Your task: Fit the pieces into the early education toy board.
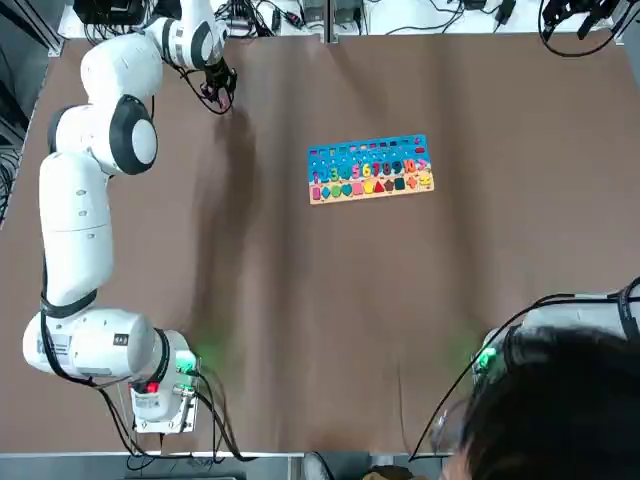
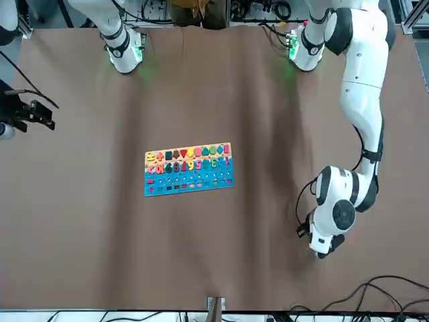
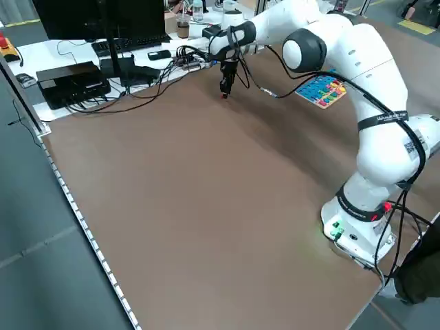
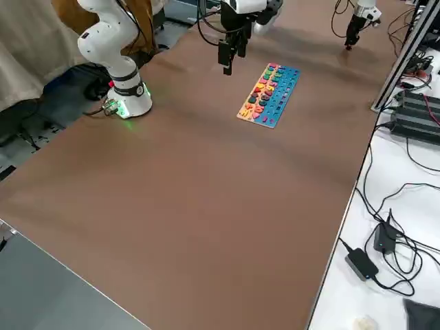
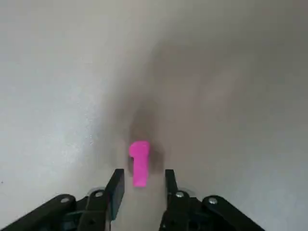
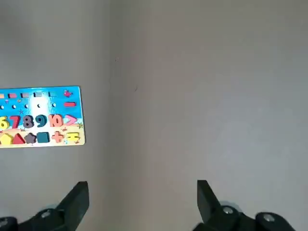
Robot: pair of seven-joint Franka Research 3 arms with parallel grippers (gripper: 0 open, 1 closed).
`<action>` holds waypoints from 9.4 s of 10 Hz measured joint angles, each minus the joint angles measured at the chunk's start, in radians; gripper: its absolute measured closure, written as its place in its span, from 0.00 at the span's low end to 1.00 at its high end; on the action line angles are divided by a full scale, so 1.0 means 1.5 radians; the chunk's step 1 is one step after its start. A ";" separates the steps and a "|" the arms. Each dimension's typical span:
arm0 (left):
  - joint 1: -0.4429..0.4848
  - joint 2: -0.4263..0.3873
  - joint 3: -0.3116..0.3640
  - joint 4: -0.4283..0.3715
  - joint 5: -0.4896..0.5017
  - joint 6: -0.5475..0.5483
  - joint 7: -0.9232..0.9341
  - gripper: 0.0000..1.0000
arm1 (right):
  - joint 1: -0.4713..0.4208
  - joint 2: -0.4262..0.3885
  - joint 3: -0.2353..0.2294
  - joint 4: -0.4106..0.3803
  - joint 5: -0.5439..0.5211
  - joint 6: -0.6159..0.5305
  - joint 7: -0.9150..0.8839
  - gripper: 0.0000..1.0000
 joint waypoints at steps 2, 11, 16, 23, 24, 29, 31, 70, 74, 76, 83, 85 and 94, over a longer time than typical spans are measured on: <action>0.002 0.000 0.001 0.000 0.001 0.000 0.000 0.58 | 0.000 0.001 0.000 0.000 0.000 0.007 0.000 0.01; 0.003 0.000 0.001 -0.007 0.003 0.006 0.003 0.63 | 0.000 0.008 0.001 0.000 0.000 0.007 0.000 0.01; 0.003 0.000 0.001 -0.009 0.003 0.015 0.003 0.76 | 0.000 0.009 0.001 0.000 0.000 0.007 0.000 0.01; -0.002 -0.072 -0.005 -0.060 0.004 0.017 0.003 0.86 | 0.000 0.010 0.001 0.000 0.000 0.007 0.000 0.01; -0.014 -0.109 -0.007 -0.093 0.003 0.017 0.003 0.86 | 0.000 0.011 0.001 0.000 0.000 0.007 0.000 0.01; -0.144 -0.241 -0.009 -0.220 0.003 0.017 -0.116 0.86 | -0.001 0.011 0.000 0.001 0.000 0.006 0.000 0.01; -0.214 -0.240 -0.009 -0.231 0.004 0.029 -0.211 0.86 | -0.002 0.011 0.000 0.001 0.000 0.007 0.000 0.01; -0.394 -0.181 -0.008 -0.328 0.059 0.190 -0.206 0.87 | -0.003 0.013 0.003 0.001 0.000 0.007 0.000 0.01; -0.393 -0.179 -0.007 -0.328 0.059 0.191 -0.206 0.87 | -0.003 0.013 0.004 0.001 0.000 0.006 0.000 0.01; -0.393 -0.178 -0.007 -0.328 0.059 0.191 -0.206 0.87 | -0.003 0.015 0.004 0.001 0.000 0.006 0.000 0.01; -0.393 -0.174 -0.010 -0.329 0.055 0.191 -0.206 0.87 | -0.003 0.015 0.005 0.001 0.000 0.006 0.000 0.01; -0.393 -0.173 -0.010 -0.329 0.053 0.191 -0.206 0.87 | -0.003 0.017 0.005 0.001 0.000 0.006 0.000 0.01; -0.393 -0.172 -0.012 -0.331 0.051 0.191 -0.206 0.87 | -0.003 0.021 0.005 0.001 0.000 0.006 0.000 0.01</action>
